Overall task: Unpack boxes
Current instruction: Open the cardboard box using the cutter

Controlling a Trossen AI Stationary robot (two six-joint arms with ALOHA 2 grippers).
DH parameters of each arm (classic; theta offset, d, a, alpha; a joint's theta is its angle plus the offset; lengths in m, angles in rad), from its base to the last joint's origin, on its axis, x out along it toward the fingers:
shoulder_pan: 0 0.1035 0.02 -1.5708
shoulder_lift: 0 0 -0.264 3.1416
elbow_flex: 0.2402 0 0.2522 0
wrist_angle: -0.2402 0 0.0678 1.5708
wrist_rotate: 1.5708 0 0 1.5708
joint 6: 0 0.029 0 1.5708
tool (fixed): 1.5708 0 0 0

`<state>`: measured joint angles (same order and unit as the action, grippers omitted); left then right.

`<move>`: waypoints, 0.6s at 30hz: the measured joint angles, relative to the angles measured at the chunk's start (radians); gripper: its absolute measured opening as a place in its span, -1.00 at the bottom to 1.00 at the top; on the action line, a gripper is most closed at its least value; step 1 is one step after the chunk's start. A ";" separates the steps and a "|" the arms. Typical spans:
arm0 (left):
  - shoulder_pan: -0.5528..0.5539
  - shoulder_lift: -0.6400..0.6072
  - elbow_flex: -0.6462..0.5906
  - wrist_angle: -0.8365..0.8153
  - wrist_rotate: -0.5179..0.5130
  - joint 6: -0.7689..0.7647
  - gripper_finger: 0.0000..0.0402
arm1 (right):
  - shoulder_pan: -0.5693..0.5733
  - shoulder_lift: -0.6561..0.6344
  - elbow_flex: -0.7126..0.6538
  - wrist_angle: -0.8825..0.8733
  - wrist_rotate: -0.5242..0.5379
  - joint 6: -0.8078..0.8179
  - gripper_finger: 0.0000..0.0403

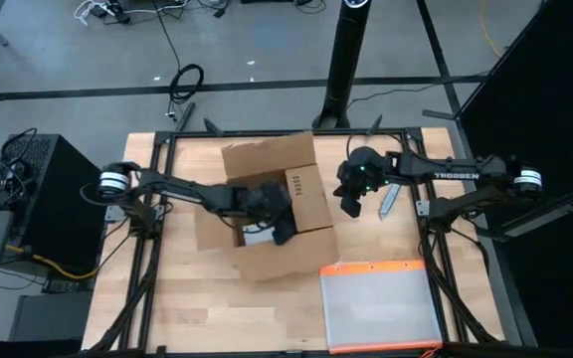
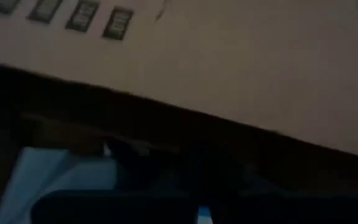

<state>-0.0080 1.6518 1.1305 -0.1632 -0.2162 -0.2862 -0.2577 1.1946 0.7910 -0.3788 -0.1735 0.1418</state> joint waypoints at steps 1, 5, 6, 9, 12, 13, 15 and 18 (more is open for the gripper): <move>0.004 0.005 0.014 0.019 -0.002 0.009 -0.99 | 0.004 -0.001 -0.001 0.005 -0.009 0.004 -1.00; 0.020 0.027 0.068 0.096 -0.012 0.045 -0.99 | 0.020 -0.005 -0.004 0.025 -0.044 0.022 -1.00; 0.024 0.032 0.082 0.115 -0.015 0.054 -0.99 | 0.025 -0.006 -0.005 0.030 -0.053 0.026 -1.00; 0.036 0.048 0.123 0.173 -0.022 0.082 -0.99 | 0.037 -0.009 -0.007 0.045 -0.080 0.039 -1.00; 0.056 0.063 0.151 0.231 -0.026 0.101 -0.99 | 0.056 -0.006 -0.008 0.079 -0.097 0.081 -1.00; 0.069 0.068 0.152 0.250 -0.021 0.101 -0.99 | 0.066 -0.005 -0.008 0.103 -0.096 0.108 -1.00; 0.090 0.083 0.153 0.253 -0.015 0.100 -0.99 | 0.085 -0.005 0.009 0.121 -0.095 0.162 -1.00; 0.106 0.113 0.152 0.261 -0.003 0.100 -0.99 | 0.106 -0.022 0.069 0.075 -0.089 0.215 -1.00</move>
<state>0.0981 1.7653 1.2827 0.0978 -0.2197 -0.1866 -0.1512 1.1727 0.8597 -0.3034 -0.2621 0.3570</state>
